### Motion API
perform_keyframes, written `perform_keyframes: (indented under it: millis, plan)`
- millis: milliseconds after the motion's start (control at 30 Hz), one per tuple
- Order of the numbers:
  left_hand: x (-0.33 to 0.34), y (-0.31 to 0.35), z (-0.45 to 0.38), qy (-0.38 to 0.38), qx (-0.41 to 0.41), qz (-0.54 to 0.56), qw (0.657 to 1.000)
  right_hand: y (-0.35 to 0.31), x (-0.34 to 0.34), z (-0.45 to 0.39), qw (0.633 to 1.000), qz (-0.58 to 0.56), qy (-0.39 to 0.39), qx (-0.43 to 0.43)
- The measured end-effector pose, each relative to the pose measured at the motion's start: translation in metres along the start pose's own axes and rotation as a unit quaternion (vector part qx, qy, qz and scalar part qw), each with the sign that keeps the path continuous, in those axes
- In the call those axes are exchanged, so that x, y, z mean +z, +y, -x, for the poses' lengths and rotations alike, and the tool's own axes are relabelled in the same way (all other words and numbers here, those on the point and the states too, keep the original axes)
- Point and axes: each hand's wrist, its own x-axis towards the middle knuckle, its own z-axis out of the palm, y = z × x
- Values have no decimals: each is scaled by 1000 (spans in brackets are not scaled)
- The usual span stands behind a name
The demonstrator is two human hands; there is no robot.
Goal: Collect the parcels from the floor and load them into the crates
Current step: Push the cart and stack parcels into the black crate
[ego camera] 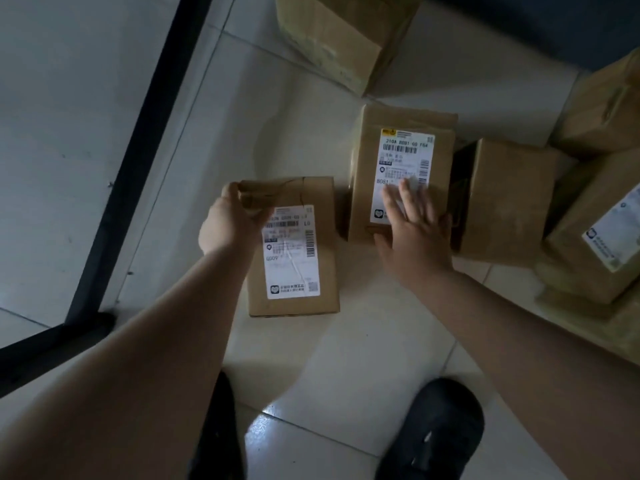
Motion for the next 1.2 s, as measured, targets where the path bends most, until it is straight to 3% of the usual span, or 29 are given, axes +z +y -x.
perform_keyframes:
  millis: [133,233,333,400,467,567,733,833,967,1100,1200]
  plan:
    - [5,6,11,21,-7,-29,999,3,0,1,1000,-2,4,-8]
    - [14,8,35,44,103,-67,991,9,6,13,999,27,-16,-31]
    - [35,32,65,-71,166,32,983,12,20,32,998,31,-43,-38]
    - [46,54,79,-134,134,118,975,9,28,48,998,21,-27,-61]
    - [53,70,86,-148,85,174,970,11,35,59,996,-2,49,-81]
    - [60,82,83,-136,43,156,977,20,33,52,979,-159,121,41]
    - [64,96,80,-185,-46,117,975,22,19,20,870,-431,40,234]
    - [52,99,90,-154,5,153,976,19,5,29,828,-498,72,248]
    - [13,93,118,-95,70,186,975,-4,-24,68,834,-498,119,205]
    - [-46,66,141,10,42,268,962,-55,-57,98,824,-529,105,174]
    - [-89,40,134,15,40,352,935,-89,-67,105,837,-520,105,133]
